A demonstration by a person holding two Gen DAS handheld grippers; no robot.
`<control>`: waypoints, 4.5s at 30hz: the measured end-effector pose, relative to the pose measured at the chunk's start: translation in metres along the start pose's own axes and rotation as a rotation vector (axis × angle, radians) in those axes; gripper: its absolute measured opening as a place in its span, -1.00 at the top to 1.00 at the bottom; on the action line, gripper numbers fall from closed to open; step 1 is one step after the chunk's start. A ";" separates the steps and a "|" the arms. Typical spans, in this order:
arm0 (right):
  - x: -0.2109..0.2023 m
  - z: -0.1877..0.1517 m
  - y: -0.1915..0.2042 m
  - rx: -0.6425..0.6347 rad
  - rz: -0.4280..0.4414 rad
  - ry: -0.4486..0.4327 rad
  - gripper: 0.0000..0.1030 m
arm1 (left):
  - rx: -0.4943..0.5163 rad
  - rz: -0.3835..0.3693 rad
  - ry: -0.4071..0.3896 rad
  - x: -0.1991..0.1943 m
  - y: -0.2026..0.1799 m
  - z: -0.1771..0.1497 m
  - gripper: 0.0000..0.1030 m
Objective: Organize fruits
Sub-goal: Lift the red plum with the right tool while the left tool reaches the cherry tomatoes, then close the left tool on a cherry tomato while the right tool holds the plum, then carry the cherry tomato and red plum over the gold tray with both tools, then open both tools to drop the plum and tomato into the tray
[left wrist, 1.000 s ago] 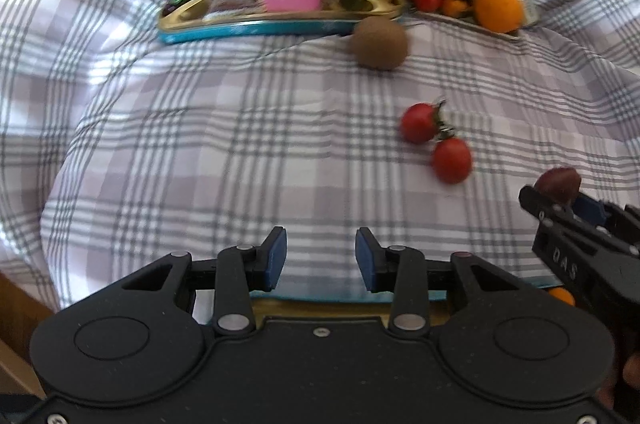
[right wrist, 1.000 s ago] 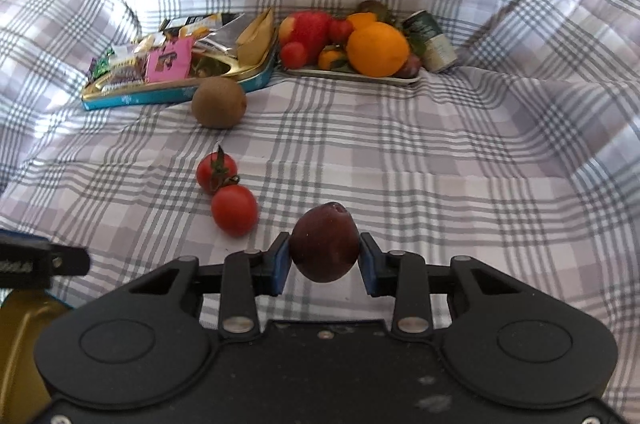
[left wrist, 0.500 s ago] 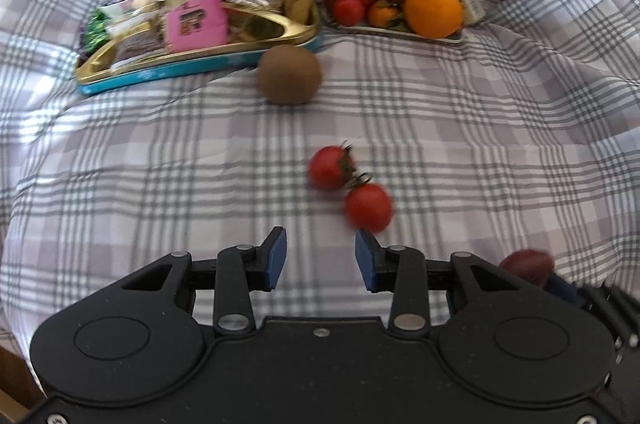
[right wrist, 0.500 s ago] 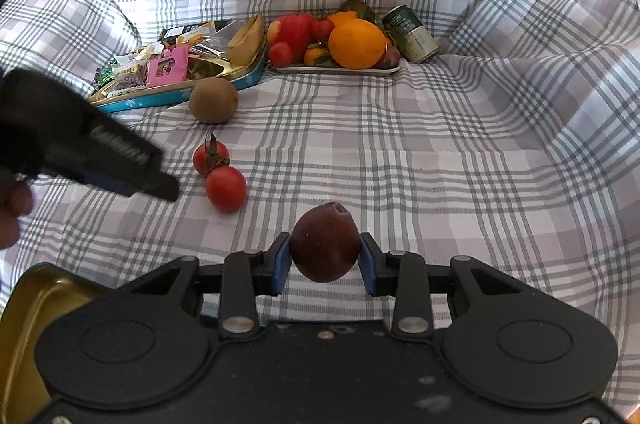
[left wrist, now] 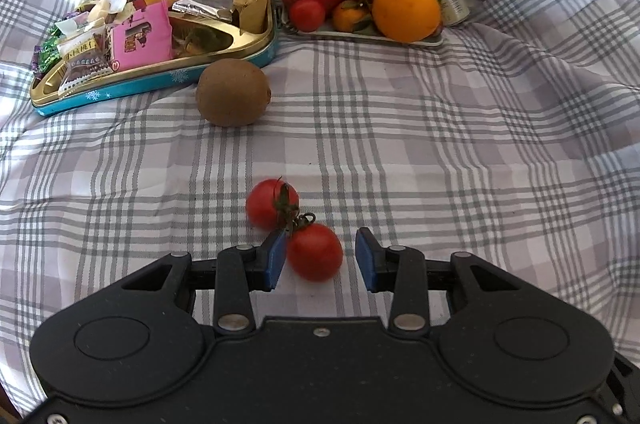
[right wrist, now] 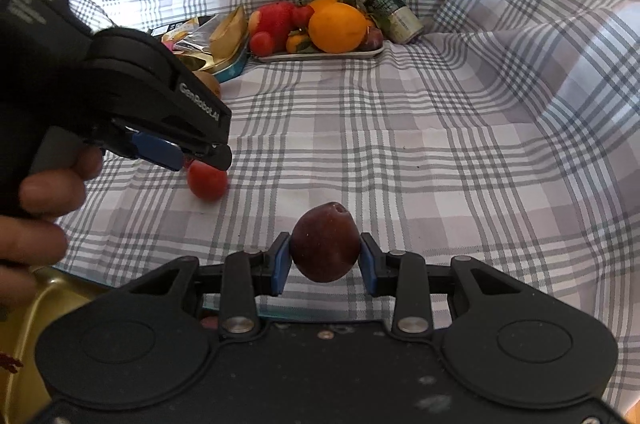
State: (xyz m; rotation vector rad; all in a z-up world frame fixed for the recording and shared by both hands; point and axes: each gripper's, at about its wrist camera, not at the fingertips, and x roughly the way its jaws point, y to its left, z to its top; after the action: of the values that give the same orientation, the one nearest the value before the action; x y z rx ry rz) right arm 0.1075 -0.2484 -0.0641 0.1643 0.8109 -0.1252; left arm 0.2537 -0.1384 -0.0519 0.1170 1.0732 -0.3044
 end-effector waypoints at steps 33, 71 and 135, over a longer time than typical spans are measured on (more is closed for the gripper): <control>-0.049 -0.020 0.020 -0.014 0.001 -0.018 0.29 | 0.024 0.057 -0.077 -0.060 0.024 -0.030 0.17; -0.164 -0.108 0.057 -0.074 0.118 -0.034 0.28 | -0.068 0.176 -0.140 -0.163 0.044 -0.189 0.17; -0.157 -0.113 0.059 -0.086 0.091 0.000 0.27 | -0.079 0.140 -0.087 -0.150 0.044 -0.190 0.16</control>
State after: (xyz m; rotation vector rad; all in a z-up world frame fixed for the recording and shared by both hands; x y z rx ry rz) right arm -0.0697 -0.1606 -0.0209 0.1198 0.8061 -0.0046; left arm 0.0397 -0.0224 -0.0130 0.1061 0.9840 -0.1397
